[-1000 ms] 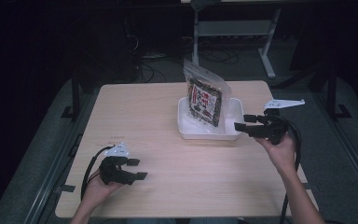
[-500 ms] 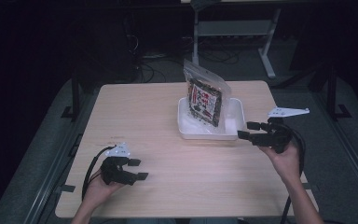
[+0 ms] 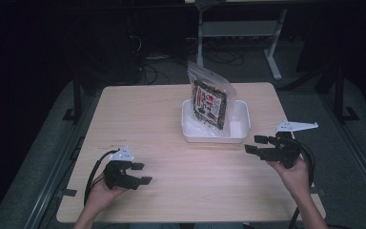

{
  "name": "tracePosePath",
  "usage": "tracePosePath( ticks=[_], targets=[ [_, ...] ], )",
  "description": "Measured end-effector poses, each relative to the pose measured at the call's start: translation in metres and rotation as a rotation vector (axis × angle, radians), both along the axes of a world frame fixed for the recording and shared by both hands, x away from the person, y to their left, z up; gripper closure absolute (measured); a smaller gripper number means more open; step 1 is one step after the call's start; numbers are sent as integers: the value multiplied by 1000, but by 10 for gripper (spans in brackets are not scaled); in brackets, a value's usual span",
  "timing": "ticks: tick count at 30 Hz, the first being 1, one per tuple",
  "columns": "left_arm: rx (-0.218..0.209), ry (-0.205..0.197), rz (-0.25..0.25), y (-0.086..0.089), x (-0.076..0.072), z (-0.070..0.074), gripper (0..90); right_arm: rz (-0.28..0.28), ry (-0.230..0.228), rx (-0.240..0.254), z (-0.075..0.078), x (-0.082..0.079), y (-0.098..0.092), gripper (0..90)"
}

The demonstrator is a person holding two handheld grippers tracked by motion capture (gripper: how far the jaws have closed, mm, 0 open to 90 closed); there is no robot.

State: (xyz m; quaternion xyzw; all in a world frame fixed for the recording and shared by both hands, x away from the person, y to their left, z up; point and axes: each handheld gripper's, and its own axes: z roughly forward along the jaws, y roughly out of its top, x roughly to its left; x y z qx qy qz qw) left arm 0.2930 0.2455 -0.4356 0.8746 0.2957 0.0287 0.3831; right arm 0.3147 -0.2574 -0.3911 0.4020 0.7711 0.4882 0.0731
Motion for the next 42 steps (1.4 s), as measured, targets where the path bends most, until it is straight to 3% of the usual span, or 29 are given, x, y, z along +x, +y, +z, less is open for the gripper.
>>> tracePosePath(
  ticks=[23, 42],
  targets=[
    [16, -6, -8, -2, 0, -1, 306, 52, 62, 5, -36, -23, 7, 321],
    [44, -10, -17, -6, -2, -4, 286, 101, 96, 1, -55, -34, 24, 308]
  ],
)
